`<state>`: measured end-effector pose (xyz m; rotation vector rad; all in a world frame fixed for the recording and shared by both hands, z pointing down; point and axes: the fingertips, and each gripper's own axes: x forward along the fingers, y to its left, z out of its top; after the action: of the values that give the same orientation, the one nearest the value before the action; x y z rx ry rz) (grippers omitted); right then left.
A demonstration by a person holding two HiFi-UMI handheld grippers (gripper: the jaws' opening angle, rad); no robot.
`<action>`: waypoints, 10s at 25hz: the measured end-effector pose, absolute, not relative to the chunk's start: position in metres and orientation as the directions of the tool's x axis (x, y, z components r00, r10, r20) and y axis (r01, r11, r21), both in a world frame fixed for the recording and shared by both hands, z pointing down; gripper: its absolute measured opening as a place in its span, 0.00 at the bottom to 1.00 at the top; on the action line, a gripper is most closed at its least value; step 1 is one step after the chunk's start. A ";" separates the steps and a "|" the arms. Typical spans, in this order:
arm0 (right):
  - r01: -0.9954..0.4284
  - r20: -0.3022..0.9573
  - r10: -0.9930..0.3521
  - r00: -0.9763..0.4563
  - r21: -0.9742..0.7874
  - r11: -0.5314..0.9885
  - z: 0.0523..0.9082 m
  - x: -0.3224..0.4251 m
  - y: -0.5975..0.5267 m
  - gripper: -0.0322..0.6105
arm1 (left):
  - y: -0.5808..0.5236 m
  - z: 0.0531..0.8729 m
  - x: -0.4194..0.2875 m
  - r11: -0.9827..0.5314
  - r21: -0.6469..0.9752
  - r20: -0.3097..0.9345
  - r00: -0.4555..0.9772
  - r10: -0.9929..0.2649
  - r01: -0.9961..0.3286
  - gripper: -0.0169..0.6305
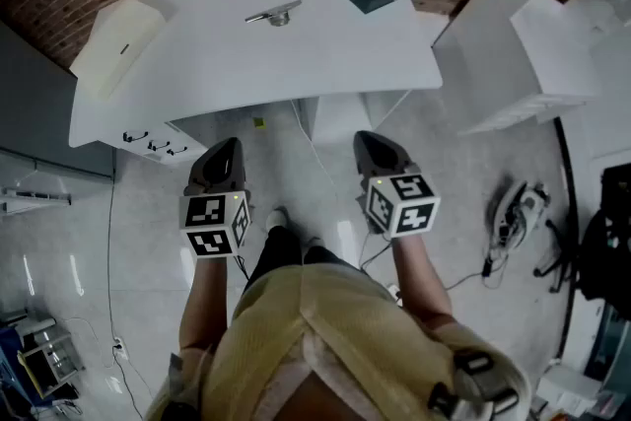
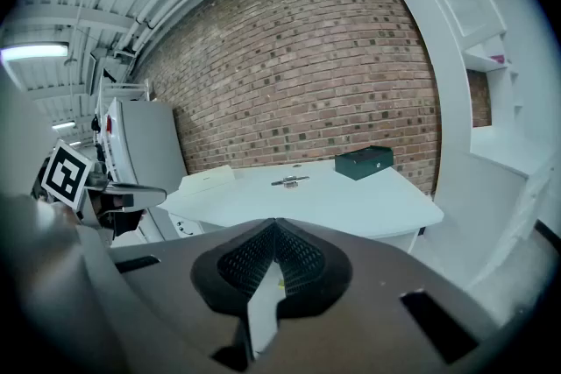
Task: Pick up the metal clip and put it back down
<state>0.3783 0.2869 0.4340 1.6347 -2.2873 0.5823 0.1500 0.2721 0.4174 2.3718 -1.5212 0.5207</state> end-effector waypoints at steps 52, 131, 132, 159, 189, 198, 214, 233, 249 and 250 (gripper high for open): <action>-0.899 0.406 -0.819 -0.405 -0.339 0.276 0.433 0.235 0.124 0.24 | 0.143 0.443 0.020 -0.430 0.074 0.462 0.413 -0.785 -0.900 0.03; -0.525 0.506 -0.663 -0.552 -0.829 -0.195 0.561 0.263 -0.171 0.24 | -0.115 0.507 0.101 -0.284 0.056 0.612 0.258 -0.748 -0.957 0.03; -0.522 0.502 -0.666 -0.552 -0.831 -0.193 0.560 0.263 -0.171 0.21 | -0.114 0.507 0.102 -0.283 0.055 0.613 0.256 -0.748 -0.958 0.03; -0.452 0.391 -0.658 -0.643 -0.888 -0.086 0.529 0.245 -0.163 0.06 | -0.092 0.494 0.082 -0.175 0.109 0.598 0.206 -0.775 -0.978 0.03; -0.443 0.273 -0.658 -0.702 -0.891 0.103 0.465 0.185 -0.158 0.06 | -0.072 0.455 -0.041 0.023 0.122 0.467 0.037 -0.884 -0.992 0.03; -0.450 0.251 -0.656 -0.711 -0.880 0.151 0.441 0.116 -0.169 0.06 | -0.071 0.441 -0.118 0.056 0.123 0.452 0.006 -0.892 -0.991 0.03; -0.420 0.218 -0.567 -0.794 -0.871 0.254 0.417 -0.051 -0.179 0.06 | -0.064 0.437 -0.265 0.132 0.090 0.433 -0.081 -0.898 -0.987 0.03; -0.434 0.247 -0.525 -0.814 -0.860 0.269 0.429 -0.184 -0.224 0.06 | -0.101 0.450 -0.364 0.145 0.102 0.424 -0.089 -0.902 -0.984 0.03; -0.410 0.264 -0.478 -0.838 -0.882 0.232 0.447 -0.264 -0.241 0.06 | -0.113 0.458 -0.416 0.197 0.115 0.417 -0.133 -0.899 -0.974 0.03; -0.409 0.264 -0.472 -0.841 -0.882 0.234 0.448 -0.268 -0.242 0.06 | -0.112 0.459 -0.418 0.203 0.121 0.419 -0.135 -0.898 -0.972 0.03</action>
<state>-0.2678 -0.2416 0.4480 0.8975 -2.5127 1.7651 -0.4178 -0.1123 0.4590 1.7422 -2.0854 0.2509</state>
